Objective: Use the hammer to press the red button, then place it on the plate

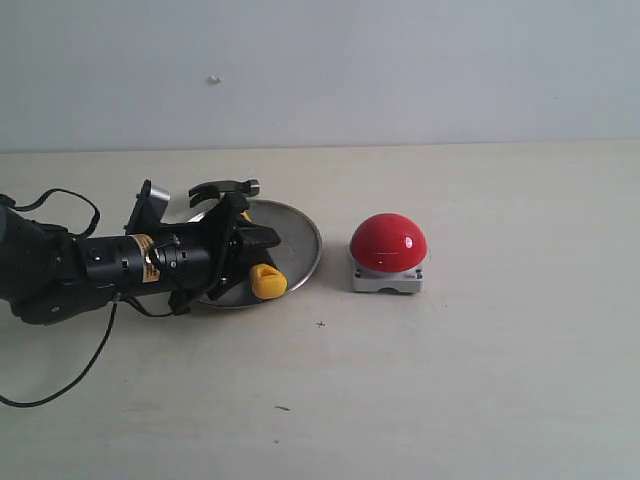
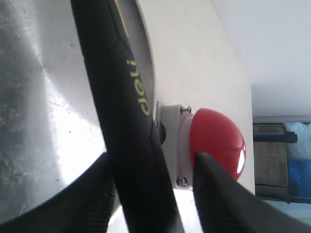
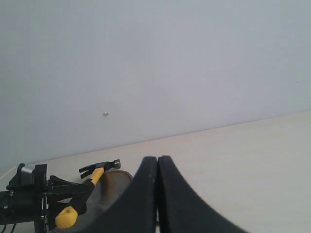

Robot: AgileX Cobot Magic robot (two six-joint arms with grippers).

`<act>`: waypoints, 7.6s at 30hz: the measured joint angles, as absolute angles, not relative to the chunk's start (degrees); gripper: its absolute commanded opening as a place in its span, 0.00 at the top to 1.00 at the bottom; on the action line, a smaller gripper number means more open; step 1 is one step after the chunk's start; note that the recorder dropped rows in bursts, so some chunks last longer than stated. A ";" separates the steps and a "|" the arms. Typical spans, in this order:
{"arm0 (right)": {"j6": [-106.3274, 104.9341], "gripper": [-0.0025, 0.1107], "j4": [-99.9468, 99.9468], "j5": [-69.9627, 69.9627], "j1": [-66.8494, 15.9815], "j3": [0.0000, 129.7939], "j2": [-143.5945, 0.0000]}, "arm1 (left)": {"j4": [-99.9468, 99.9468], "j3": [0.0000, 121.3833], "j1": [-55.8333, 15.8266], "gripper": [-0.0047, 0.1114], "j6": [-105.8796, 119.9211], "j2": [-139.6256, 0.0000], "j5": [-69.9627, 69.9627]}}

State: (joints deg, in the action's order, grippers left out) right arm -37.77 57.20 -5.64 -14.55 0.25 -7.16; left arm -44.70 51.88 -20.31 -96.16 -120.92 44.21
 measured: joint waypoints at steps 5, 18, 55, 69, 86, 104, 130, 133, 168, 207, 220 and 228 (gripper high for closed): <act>-37.77 0.98 57.20 -5.64 -14.55 0.25 -7.16 | -46.42 51.88 -20.31 0.55 -97.14 -120.92 44.24; -37.77 0.98 57.20 -5.64 -14.55 0.25 -7.16 | -63.54 51.88 -12.83 0.57 -106.28 -120.13 50.54; -37.77 0.98 57.20 -5.64 -14.55 0.25 -7.16 | -75.80 49.61 -2.68 0.96 -108.31 -113.18 62.94; -37.77 0.98 57.20 -5.64 -14.55 0.25 -7.16 | -74.58 39.57 -2.54 0.96 -99.12 -81.48 59.84; -37.77 0.98 57.20 -5.64 -14.55 0.25 -7.16 | -65.70 13.86 -2.54 0.96 -88.92 -32.08 44.77; -37.77 0.98 57.20 -6.44 -14.55 0.25 -7.16 | -65.43 3.83 -2.54 0.96 -88.92 -22.18 6.05; -37.77 0.98 57.20 -6.44 -14.55 0.25 -7.16 | -65.05 3.83 -2.54 0.96 -88.92 -22.18 0.00; -38.29 0.98 57.20 -7.07 -14.55 0.25 -7.13 | -65.05 3.83 -2.54 0.96 -88.92 -22.18 0.00; -16.32 0.98 26.80 -7.47 2.12 0.25 -2.70 | -65.05 3.83 -2.54 0.96 -88.92 -22.18 -0.32; 14.53 0.98 -3.99 3.64 2.12 0.25 -2.70 | -60.24 3.83 -2.54 0.96 -95.89 -19.61 6.38; 14.53 0.98 -3.99 3.64 2.12 0.25 -2.70 | -11.06 3.83 -2.54 0.96 -24.85 -9.05 0.90; 14.53 0.98 -3.99 3.64 2.12 0.25 -2.70 | -9.93 3.54 -1.45 0.96 -19.02 -0.34 -4.26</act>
